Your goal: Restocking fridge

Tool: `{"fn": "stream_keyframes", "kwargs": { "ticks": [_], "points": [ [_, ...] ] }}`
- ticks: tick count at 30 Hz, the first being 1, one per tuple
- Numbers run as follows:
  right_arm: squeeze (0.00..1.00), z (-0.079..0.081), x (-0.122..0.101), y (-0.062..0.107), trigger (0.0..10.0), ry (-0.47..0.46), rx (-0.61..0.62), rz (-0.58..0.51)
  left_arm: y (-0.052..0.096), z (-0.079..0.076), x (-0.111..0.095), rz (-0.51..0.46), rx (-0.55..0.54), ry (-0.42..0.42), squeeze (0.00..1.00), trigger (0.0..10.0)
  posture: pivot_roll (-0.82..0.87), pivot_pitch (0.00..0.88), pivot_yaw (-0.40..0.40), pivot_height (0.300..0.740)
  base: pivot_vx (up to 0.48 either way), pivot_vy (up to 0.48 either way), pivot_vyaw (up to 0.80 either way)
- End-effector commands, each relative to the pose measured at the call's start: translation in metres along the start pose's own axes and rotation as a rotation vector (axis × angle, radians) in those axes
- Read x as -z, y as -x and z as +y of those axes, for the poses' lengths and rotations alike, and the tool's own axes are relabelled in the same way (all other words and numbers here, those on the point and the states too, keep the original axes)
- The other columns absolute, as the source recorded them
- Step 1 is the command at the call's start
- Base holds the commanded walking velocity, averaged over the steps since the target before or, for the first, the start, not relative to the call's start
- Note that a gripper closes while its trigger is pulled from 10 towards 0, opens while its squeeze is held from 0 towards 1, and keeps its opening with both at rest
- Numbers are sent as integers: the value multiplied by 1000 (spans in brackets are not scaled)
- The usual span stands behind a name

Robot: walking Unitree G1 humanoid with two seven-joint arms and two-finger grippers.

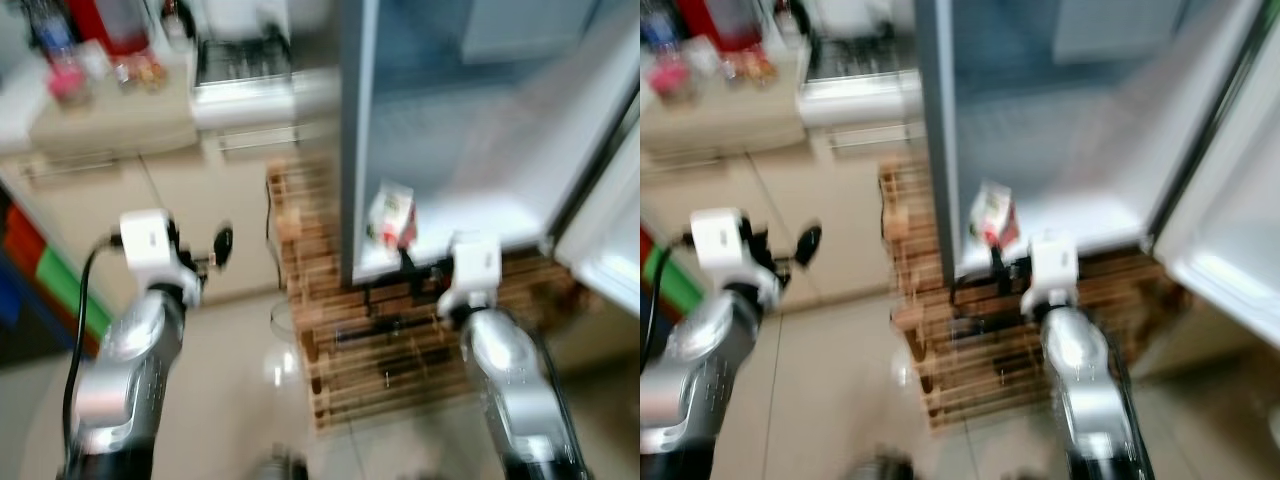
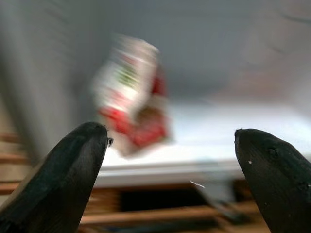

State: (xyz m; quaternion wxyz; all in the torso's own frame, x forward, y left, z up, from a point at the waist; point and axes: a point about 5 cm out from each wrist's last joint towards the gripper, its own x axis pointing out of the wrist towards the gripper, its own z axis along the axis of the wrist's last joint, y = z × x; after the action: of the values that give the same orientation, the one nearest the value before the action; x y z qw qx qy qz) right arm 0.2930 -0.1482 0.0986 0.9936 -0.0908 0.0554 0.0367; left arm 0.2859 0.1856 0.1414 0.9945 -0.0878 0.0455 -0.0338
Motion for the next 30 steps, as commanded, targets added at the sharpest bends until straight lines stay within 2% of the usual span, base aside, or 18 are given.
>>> {"fn": "stream_keyframes", "kwargs": {
  "ticks": [1, 6, 9, 12, 23, 30],
  "points": [
    [39, -7, -2, -6, 10000, 59, 90, 4, 0, 3, -2, 4, 5, -24, 0, 10000, 1, 0, 126, 711, 0, 0, 0],
    [39, -7, -2, -13, 10000, 71, 169, 19, 2, 9, -8, 4, 16, -67, 0, 10000, 46, 0, 132, 711, 0, 0, 0],
    [39, 0, 4, -19, 10000, 52, 187, 50, 10, 13, -11, 20, 24, -98, 0, 10000, 89, 5, 145, 711, 0, 0, 0],
    [47, -1, 6, -25, 10000, 60, 208, 58, 19, 12, -13, 30, 49, -123, 0, 10000, 112, 54, 144, 711, 0, 0, 0],
    [47, -2, -12, -24, 10000, 88, 290, 23, 49, 6, -11, 68, 48, -124, 0, 10000, 86, 221, 72, 711, 0, 0, 0],
    [47, 2, -19, -24, 10000, 107, 275, 15, 63, -2, -6, 100, 43, -93, 0, 10000, 65, 268, 44, 711, 0, 0, 0]
  ]
}}
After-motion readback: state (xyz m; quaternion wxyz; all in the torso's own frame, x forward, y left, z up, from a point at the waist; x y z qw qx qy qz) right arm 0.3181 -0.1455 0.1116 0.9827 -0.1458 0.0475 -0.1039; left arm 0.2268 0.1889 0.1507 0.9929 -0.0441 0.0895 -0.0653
